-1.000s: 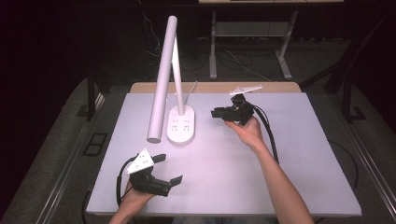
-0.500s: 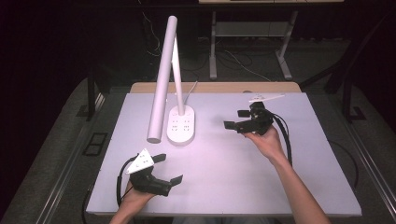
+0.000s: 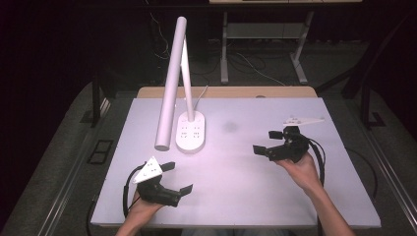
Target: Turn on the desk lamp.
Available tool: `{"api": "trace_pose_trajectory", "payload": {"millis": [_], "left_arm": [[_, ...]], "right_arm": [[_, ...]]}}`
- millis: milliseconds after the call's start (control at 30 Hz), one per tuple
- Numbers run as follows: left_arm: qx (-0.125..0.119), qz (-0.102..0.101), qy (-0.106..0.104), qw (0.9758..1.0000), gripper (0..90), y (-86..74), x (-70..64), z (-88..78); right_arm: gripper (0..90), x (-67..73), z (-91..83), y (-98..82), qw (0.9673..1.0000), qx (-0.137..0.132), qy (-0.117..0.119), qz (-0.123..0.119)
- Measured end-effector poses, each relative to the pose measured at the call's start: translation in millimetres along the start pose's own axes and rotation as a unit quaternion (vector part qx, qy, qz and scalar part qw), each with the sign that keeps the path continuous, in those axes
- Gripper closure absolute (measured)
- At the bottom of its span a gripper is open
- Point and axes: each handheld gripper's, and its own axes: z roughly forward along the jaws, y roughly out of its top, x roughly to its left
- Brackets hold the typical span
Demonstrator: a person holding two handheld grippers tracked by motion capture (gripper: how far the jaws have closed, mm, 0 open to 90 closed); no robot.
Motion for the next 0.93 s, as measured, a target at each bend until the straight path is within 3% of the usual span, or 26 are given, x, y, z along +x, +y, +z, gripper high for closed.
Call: {"api": "trace_pose_trajectory", "payload": {"millis": [633,933], "left_arm": [[0.000,0.000,0.003,1.0000,0.0,-0.1,0.1,0.2],[0.000,-0.003,0.003,1.0000,0.0,0.0,0.9,1.4]], "right_arm": [[0.0,5.2,-50.1,-73.2,0.9989,-0.018,-0.031,0.029],[0.0,8.5,-56.5,-93.3,0.9988,-0.012,-0.034,0.034]]}}
